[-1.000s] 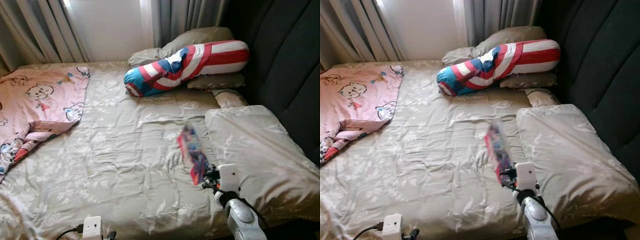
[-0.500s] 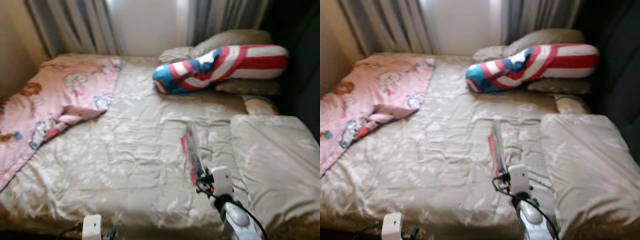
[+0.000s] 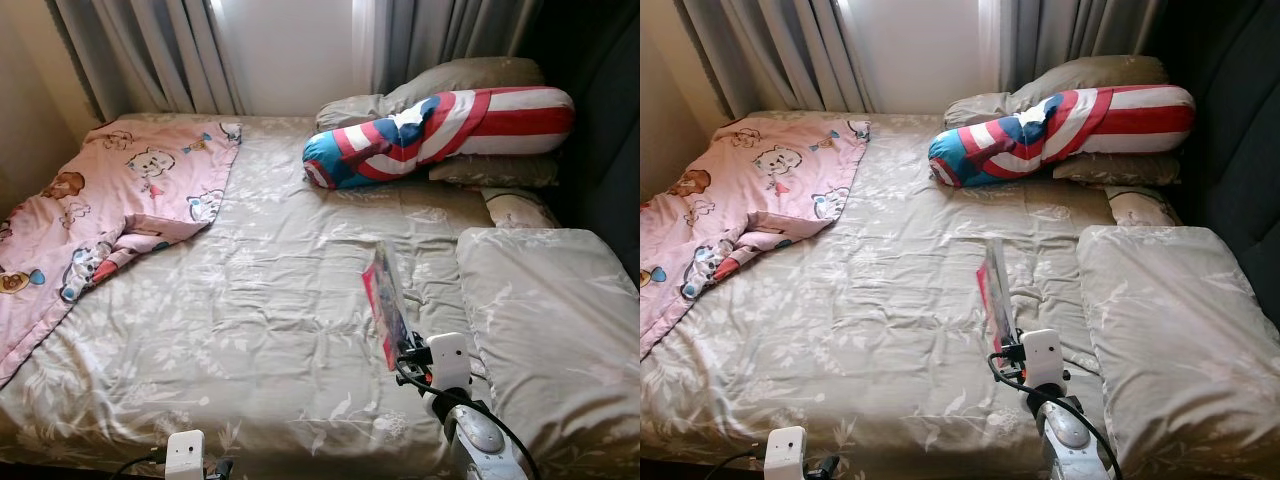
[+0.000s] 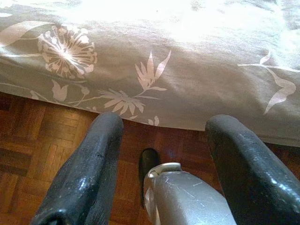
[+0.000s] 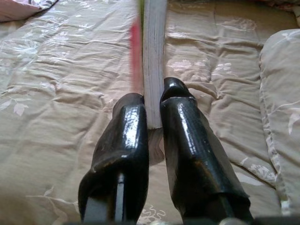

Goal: Clean up the room

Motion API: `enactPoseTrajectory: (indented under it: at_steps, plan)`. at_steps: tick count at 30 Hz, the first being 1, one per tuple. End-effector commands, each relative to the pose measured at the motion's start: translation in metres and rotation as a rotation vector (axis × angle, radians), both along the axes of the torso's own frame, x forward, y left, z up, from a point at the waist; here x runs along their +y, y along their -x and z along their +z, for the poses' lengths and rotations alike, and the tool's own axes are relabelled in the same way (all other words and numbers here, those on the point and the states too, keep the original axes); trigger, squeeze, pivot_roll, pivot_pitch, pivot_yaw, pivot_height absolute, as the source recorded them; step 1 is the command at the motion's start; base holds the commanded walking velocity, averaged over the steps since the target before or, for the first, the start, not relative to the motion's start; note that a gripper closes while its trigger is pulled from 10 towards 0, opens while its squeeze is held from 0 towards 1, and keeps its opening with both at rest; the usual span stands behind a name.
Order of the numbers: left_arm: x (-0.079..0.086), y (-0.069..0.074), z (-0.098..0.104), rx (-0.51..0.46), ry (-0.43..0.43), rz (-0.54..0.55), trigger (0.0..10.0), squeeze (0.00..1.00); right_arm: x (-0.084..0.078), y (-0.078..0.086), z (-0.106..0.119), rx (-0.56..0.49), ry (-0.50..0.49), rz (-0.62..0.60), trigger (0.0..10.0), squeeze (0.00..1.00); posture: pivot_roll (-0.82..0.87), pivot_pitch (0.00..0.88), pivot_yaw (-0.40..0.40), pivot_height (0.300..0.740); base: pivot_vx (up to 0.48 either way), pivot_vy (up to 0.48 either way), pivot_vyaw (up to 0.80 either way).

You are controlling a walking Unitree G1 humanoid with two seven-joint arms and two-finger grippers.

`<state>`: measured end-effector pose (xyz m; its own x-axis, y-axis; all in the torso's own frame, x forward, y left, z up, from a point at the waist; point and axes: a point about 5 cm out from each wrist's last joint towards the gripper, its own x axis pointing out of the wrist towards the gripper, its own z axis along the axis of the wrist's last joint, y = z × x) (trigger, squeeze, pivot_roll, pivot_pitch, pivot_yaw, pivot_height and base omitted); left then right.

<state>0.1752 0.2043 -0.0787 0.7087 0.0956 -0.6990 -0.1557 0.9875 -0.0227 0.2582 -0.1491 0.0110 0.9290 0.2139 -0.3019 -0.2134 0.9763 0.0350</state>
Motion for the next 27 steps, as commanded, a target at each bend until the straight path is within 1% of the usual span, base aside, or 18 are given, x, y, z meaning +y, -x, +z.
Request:
enactPoseTrajectory:
  at_steps: [1,23,27]
  plan:
    - [0.0004,0.0024,-0.0015,0.017,-0.006,-0.01,10.0,0.0,0.0024,-0.0034,0.0054,-0.037,-0.004,0.004,10.0,0.0,-0.03,0.011,-0.002,0.717,0.0,0.0,0.0]
    - [-0.0013,0.0033,-0.0022,0.019,0.008,-0.008,10.0,0.0,0.0026,-0.0038,0.0043,-0.029,0.005,-0.001,10.0,0.0,-0.03,0.011,-0.006,0.717,0.0,0.0,0.0]
    - [-0.002,0.003,-0.0021,0.017,0.008,-0.01,10.0,0.0,0.0022,-0.0037,0.0044,-0.029,0.006,-0.002,10.0,0.0,-0.03,0.011,-0.007,0.717,0.244,0.0,0.0]
